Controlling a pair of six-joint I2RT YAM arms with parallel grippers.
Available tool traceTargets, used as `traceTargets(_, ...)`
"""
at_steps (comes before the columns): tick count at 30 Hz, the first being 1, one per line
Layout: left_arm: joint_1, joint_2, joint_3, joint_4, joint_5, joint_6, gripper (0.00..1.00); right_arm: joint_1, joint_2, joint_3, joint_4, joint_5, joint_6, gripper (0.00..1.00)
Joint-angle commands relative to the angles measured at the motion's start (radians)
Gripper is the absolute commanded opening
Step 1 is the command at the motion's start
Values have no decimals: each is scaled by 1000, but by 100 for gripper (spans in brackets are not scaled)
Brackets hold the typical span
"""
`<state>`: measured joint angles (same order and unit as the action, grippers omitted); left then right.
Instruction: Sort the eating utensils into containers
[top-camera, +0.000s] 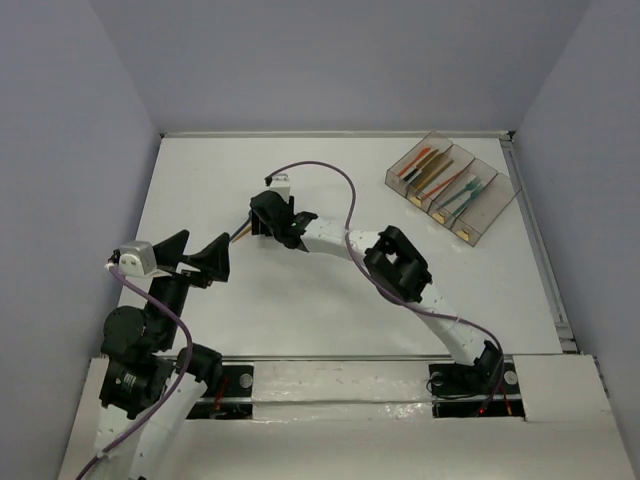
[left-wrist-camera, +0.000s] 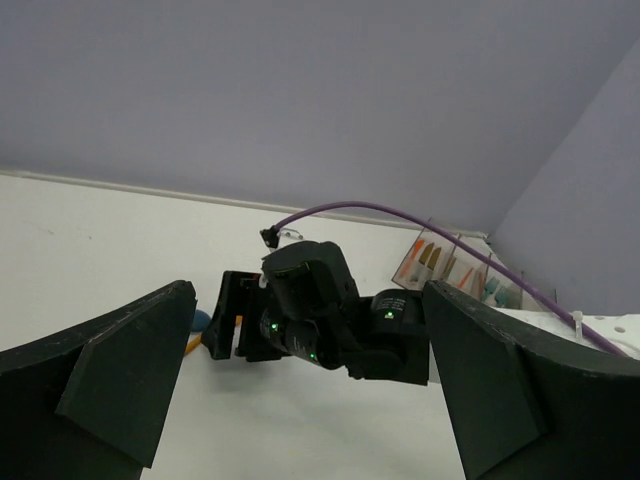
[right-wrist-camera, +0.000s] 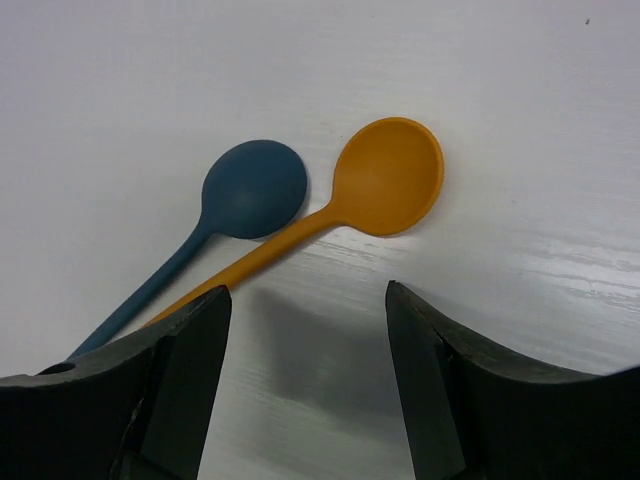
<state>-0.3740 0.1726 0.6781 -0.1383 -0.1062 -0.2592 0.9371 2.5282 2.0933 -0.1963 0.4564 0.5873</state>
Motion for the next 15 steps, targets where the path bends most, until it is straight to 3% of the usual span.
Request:
traceTargets(1,-6,10,-2,42,3,8,99,-34,-22,-13,-42,2,83,69)
traceTargets(8,-6,16,-2,46,8,9,99,-93,-85,-182,54,-34,128,68)
traceTargets(15,-6,27,-2,48,10,9,99,-158,-80,-245,227,-212,125,59)
